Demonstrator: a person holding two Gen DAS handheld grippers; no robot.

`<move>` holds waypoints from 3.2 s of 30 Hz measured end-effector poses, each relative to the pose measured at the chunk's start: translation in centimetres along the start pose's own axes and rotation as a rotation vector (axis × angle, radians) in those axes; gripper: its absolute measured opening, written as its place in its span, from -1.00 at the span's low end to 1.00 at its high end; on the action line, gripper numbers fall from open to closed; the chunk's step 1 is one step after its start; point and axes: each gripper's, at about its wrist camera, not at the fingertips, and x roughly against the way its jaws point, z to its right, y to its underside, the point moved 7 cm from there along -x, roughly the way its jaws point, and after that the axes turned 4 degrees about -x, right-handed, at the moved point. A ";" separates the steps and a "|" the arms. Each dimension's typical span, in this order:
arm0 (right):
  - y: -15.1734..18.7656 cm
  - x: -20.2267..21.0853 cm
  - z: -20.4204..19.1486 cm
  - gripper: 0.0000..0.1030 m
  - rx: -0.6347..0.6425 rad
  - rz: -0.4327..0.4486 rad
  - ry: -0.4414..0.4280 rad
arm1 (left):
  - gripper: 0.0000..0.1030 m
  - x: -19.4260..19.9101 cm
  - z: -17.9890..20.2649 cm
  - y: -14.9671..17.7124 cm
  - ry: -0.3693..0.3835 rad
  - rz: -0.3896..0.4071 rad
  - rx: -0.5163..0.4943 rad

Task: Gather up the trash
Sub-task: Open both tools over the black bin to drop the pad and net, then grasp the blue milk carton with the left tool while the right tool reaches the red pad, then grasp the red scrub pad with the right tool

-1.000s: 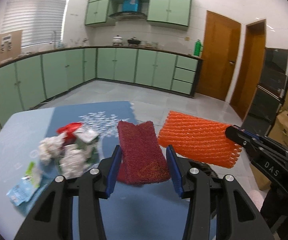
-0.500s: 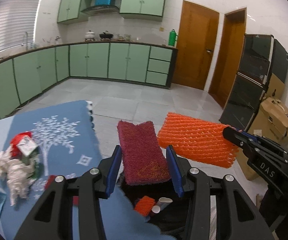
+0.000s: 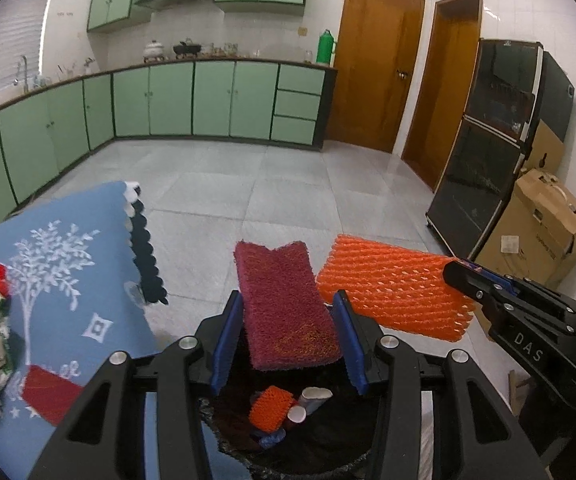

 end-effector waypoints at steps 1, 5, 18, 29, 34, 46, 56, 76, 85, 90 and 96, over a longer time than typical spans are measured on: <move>0.2 -0.3 0.2 -0.72 -0.006 -0.004 0.007 | -0.09 -0.4 0.0 0.1 0.005 -0.010 0.000; 0.3 -0.9 0.7 -0.54 -0.025 -0.024 0.017 | -0.06 -1.1 0.1 0.2 0.013 -0.030 -0.004; -0.3 0.0 0.3 0.87 -0.037 0.012 0.036 | 0.60 2.4 -3.5 -0.6 -0.060 0.029 0.055; -1.4 1.8 -4.8 0.89 -0.015 0.041 -0.046 | 0.76 9.7 -10.6 -0.1 -0.186 0.107 0.158; -1.1 2.1 -8.8 0.89 0.021 0.036 -0.110 | 0.77 13.4 -14.5 1.7 -0.286 0.123 0.182; 1.3 1.6 -20.3 0.89 0.139 0.004 -0.283 | 0.78 18.9 -22.7 8.7 -0.491 0.077 0.280; 2.6 0.6 -25.8 0.89 0.214 -0.017 -0.326 | 0.78 20.3 -28.0 13.4 -0.580 0.017 0.358; 5.0 -3.3 -28.9 0.89 0.281 -0.117 -0.308 | 0.78 16.9 -31.5 17.4 -0.518 -0.161 0.419; 5.5 -4.7 -28.6 0.89 0.326 -0.176 -0.303 | 0.47 16.7 -30.6 17.5 -0.509 -0.169 0.401; 5.7 -5.5 -28.2 0.89 0.317 -0.223 -0.316 | 0.14 17.1 -29.6 17.6 -0.499 -0.153 0.427; 6.7 -6.0 -28.8 0.73 0.354 -0.272 -0.333 | -0.10 16.6 -28.0 16.9 -0.479 -0.149 0.433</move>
